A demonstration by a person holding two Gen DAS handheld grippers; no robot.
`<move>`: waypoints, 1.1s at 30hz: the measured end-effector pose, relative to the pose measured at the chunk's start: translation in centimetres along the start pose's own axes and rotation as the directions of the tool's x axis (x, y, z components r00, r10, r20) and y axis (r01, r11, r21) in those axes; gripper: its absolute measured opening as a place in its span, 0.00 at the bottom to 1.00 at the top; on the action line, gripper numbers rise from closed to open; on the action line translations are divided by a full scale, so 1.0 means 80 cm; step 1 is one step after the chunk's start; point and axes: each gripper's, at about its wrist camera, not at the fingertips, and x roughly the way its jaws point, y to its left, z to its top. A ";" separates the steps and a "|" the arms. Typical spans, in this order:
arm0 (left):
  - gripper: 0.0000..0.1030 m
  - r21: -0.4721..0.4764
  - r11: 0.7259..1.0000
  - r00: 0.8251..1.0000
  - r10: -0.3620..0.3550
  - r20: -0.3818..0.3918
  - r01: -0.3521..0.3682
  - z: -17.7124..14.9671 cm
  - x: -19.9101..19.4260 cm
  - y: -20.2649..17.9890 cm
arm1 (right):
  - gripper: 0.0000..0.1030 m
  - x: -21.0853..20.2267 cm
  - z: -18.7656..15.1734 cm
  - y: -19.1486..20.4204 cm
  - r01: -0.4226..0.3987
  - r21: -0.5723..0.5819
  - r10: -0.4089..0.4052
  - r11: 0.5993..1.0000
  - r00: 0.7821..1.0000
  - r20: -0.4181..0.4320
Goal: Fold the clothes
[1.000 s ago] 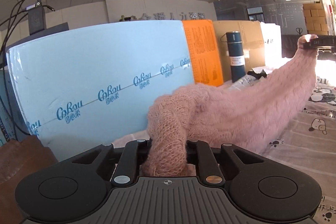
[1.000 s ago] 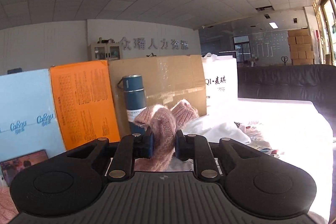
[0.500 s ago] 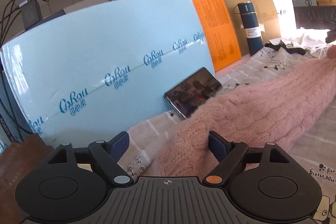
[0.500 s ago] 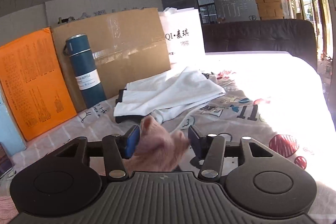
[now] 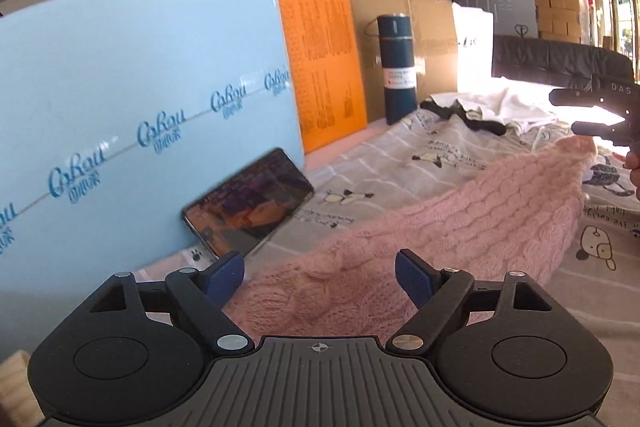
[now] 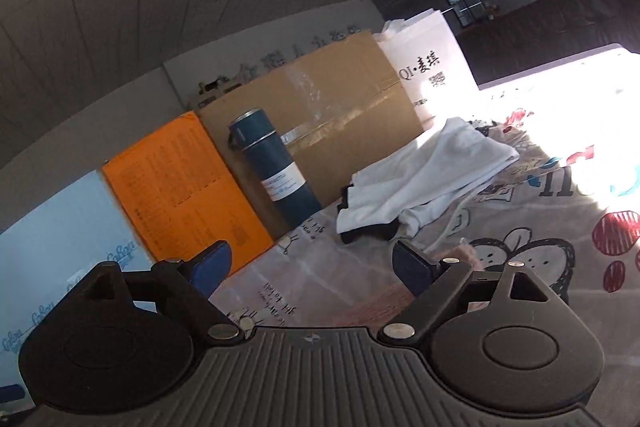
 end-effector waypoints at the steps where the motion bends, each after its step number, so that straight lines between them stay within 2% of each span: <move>1: 0.58 0.010 1.000 1.000 -0.002 -0.014 0.002 -0.004 0.003 -0.002 | 0.86 0.006 -0.003 0.009 -0.022 -0.030 0.021 0.999 0.999 -0.036; 2: 0.47 0.020 1.000 1.000 -0.004 -0.029 0.004 -0.007 0.006 -0.004 | 0.86 0.012 -0.007 0.017 -0.046 -0.060 0.041 0.997 0.996 -0.073; 3: 0.27 0.026 1.000 0.999 -0.006 -0.033 0.007 -0.009 0.005 -0.004 | 0.86 0.018 -0.011 0.025 -0.054 -0.094 0.044 0.994 0.993 -0.108; 4: 0.17 0.032 0.999 0.999 -0.009 -0.036 0.010 -0.012 0.003 -0.003 | 0.86 0.024 -0.015 0.032 -0.039 -0.132 0.021 0.990 0.991 -0.136; 7: 0.15 0.065 0.998 1.000 -0.003 0.020 0.002 -0.017 -0.017 -0.008 | 0.86 0.040 -0.026 0.037 0.016 -0.189 -0.056 0.982 0.977 -0.207; 9: 0.14 0.084 0.996 0.998 0.006 0.060 -0.011 -0.019 -0.035 -0.016 | 0.86 0.045 -0.031 0.033 0.028 -0.190 -0.072 0.981 0.971 -0.229; 13: 0.14 0.151 0.989 0.993 -0.011 0.114 -0.007 -0.030 -0.074 -0.041 | 0.86 0.040 -0.030 0.024 -0.032 -0.139 -0.001 0.990 0.973 -0.231; 15: 0.14 0.172 0.985 0.993 -0.025 0.116 0.004 -0.036 -0.084 -0.052 | 0.86 0.033 -0.027 0.022 -0.082 -0.089 0.058 0.993 0.968 -0.243; 17: 0.14 0.208 0.978 0.993 -0.033 0.112 0.009 -0.041 -0.089 -0.065 | 0.86 0.031 -0.023 0.021 -0.146 -0.013 0.137 0.989 0.950 -0.280; 20: 0.14 0.247 0.969 0.994 -0.043 0.105 0.016 -0.050 -0.096 -0.079 | 0.86 0.032 -0.025 0.035 -0.232 0.074 0.243 0.970 0.905 -0.349; 25: 0.14 0.270 0.962 0.994 -0.050 0.092 0.023 -0.063 -0.103 -0.089 | 0.81 0.037 -0.035 0.071 -0.245 0.132 0.279 0.960 0.857 -0.434; 27: 0.14 0.280 0.960 0.995 -0.052 0.088 0.026 -0.068 -0.106 -0.094 | 0.74 0.040 -0.040 0.081 -0.223 0.153 0.269 0.963 0.849 -0.455; 28: 0.14 0.284 0.958 0.995 -0.054 0.085 0.027 -0.071 -0.108 -0.096 | 0.66 0.041 -0.043 0.085 -0.210 0.155 0.259 0.965 0.849 -0.461; 30: 0.14 0.293 0.956 0.995 -0.056 0.080 0.030 -0.076 -0.110 -0.100 | 0.39 0.041 -0.049 0.091 -0.178 0.132 0.219 0.975 0.858 -0.465; 31: 0.14 0.298 0.954 0.995 -0.057 0.078 0.032 -0.079 -0.112 -0.102 | 0.18 0.040 -0.052 0.092 -0.159 0.110 0.192 0.981 0.863 -0.468; 32: 0.14 0.291 0.956 0.995 -0.056 0.084 0.030 -0.079 -0.115 -0.101 | 0.10 0.038 -0.055 0.093 -0.143 0.093 0.170 0.985 0.867 -0.469; 33: 0.14 0.286 0.958 0.994 -0.054 0.096 0.024 -0.078 -0.119 -0.099 | 0.10 0.033 -0.056 0.092 -0.134 0.081 0.156 0.988 0.872 -0.464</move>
